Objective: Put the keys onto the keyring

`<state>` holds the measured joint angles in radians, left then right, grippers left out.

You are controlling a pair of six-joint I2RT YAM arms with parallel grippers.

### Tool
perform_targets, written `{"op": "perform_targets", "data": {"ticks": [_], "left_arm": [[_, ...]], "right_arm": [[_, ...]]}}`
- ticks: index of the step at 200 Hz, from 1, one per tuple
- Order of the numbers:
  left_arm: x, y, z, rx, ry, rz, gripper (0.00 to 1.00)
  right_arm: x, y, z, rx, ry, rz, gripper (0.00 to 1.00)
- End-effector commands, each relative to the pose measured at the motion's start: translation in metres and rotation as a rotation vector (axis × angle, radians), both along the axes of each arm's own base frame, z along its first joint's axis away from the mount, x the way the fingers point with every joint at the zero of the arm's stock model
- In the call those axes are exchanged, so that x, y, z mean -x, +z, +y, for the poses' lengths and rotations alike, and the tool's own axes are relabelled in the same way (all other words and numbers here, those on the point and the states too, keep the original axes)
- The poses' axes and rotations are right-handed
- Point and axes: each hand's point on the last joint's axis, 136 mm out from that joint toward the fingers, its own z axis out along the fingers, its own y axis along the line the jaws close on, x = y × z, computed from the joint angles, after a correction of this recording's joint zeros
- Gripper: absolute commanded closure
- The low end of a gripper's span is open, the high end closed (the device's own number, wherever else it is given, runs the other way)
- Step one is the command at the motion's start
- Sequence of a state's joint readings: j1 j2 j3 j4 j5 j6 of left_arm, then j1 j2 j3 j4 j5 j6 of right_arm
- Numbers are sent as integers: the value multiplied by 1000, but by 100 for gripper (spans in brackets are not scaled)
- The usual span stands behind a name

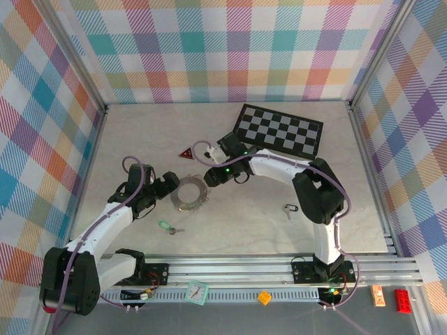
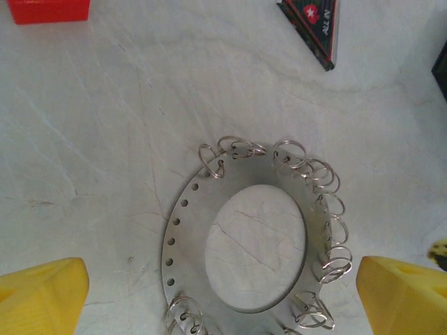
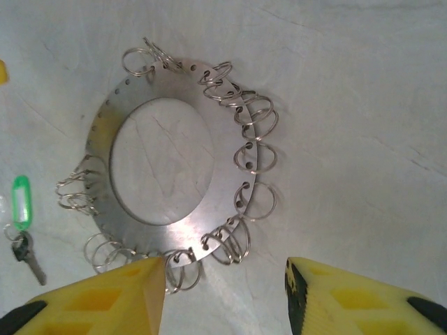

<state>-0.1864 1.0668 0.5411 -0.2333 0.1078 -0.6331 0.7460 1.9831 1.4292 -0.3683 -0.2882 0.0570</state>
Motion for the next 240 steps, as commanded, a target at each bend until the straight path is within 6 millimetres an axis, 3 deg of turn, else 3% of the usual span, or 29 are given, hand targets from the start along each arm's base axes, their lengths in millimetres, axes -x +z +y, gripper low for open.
{"op": "perform_targets", "data": {"ticks": [1,79,158,206,240], "left_arm": [[2,2,1,5,24,-19,2],[4,4,-1,3,18,-20,2],[4,1,-4,6,22,-9,2],[2,-4,-9,10,9,8,2],[2,-2,-10,4,3,4,2]], "right_arm": [[7,-10,4,63,78,-10,52],[0,-30,25,114,105,-2,53],[12,-45,25,173,123,19,54],[25,-44,19,209,143,12,65],[33,-40,3,238,124,7,77]]}}
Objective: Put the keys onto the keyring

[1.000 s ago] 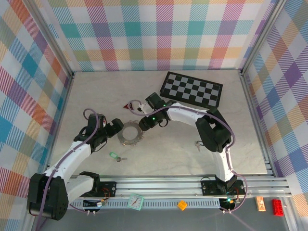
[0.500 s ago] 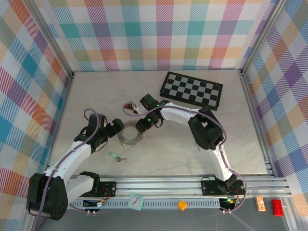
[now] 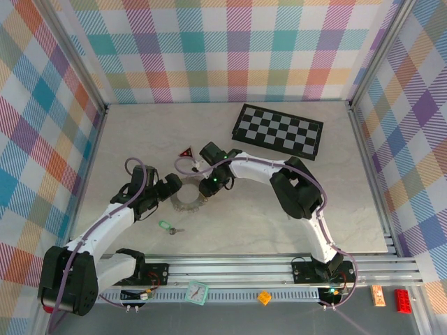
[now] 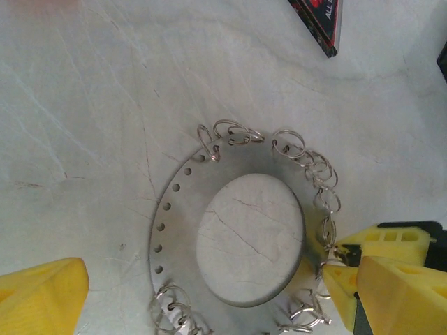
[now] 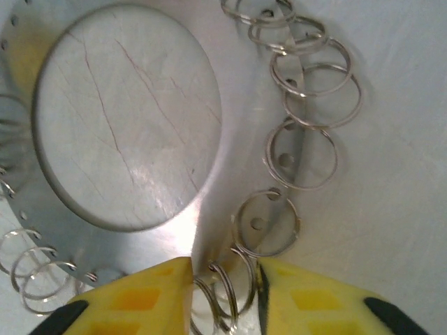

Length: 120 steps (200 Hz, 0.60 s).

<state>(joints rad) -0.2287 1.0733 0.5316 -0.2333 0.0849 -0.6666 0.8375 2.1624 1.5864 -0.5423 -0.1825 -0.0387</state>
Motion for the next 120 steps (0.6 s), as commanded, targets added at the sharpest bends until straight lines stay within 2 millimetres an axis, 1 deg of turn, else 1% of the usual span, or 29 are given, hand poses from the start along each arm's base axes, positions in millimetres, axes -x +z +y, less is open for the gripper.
{"op": "perform_targets", "data": {"ticks": [1,28,49,74,87,120], "left_arm": [[-3,4,-2,3,4,-16,2],[-2,2,-1,-5,4,-18,2],[-2,3,-2,0,0,-22,2],[-3,6,-5,9,-12,-32,3],[-3,6,-9,15,-26,-34,3],[-1,9,-28,47,-125,-37,9]], "right_arm": [[10,14,-14,25,1,-14,77],[21,14,-31,53,-6,-14,88],[28,15,-43,69,-16,-13,93],[37,15,-59,89,-41,-6,97],[42,15,-69,103,-62,-3,97],[59,15,-101,138,-124,0,98]]}}
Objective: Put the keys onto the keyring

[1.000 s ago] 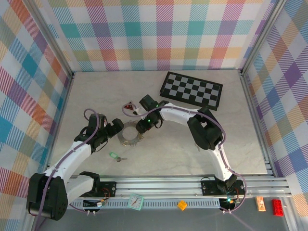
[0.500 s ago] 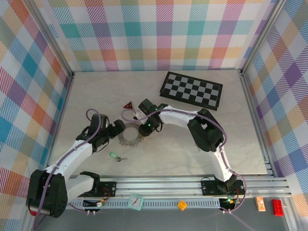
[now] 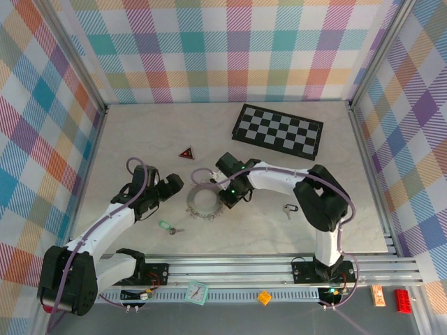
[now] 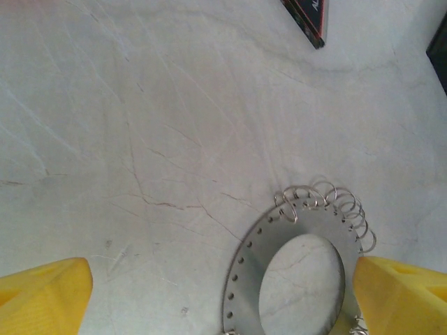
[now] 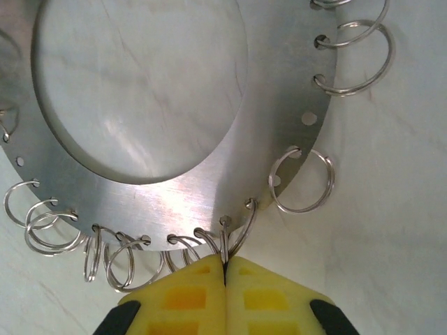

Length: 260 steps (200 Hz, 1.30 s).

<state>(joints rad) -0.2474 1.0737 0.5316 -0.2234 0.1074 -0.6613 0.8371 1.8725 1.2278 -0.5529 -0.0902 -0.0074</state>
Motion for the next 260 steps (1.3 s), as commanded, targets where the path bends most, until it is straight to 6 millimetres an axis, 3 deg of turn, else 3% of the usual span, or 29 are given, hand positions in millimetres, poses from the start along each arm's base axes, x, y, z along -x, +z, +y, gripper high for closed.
{"op": "perform_targets", "data": {"ticks": [1,26,48,74,101,127,176,234,260], "left_arm": [[-2,7,-19,32,-90,-31,9],[1,7,-35,32,-153,-27,12],[6,1,-46,12,-193,-9,12],[18,-6,-55,-10,-214,6,12],[31,-6,-54,13,-185,-8,11],[37,2,-34,6,-81,-56,9],[43,29,12,-104,95,-144,6],[42,52,71,-270,363,-237,6],[65,65,116,-316,616,-266,6]], "right_arm": [[9,8,-23,22,-67,-4,98],[20,6,-43,27,-116,2,96],[21,4,-48,5,-155,3,94],[11,11,-48,-6,-191,-42,71],[4,46,-37,-97,-197,-91,61],[5,74,-22,-211,-149,-137,59],[2,89,21,-214,47,-296,57],[-9,71,63,-56,81,-205,57],[-12,56,69,25,80,-167,57]]}}
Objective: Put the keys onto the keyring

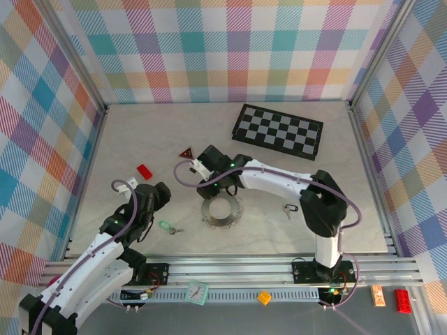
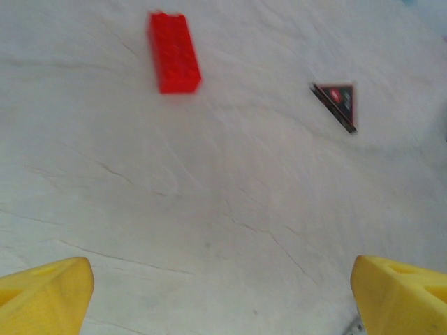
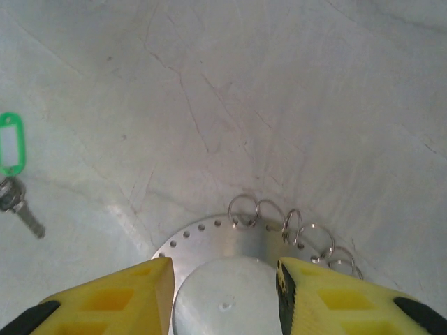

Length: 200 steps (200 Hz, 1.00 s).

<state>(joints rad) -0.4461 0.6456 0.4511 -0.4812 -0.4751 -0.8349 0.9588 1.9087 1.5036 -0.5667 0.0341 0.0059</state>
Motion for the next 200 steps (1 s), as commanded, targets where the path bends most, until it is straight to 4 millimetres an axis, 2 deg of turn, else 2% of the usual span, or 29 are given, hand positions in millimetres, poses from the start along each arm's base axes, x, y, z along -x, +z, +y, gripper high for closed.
{"op": "perform_targets", "data": {"ticks": [1,21,43,121,200], "left_arm": [[20,24,54,-61,294,-82,6],[44,31,83,-79,449,-145,6],[57,34,94,-67,492,-203,6],[56,37,90,-72,445,-183,6],[52,35,86,-35,454,-190,5]], "right_arm": [[9,-18,-9,137,7,55,57],[5,-28,-4,194,5,82,58],[2,-35,2,236,3,93,58],[-2,-56,20,293,28,144,60],[-2,-74,10,411,30,103,64]]}}
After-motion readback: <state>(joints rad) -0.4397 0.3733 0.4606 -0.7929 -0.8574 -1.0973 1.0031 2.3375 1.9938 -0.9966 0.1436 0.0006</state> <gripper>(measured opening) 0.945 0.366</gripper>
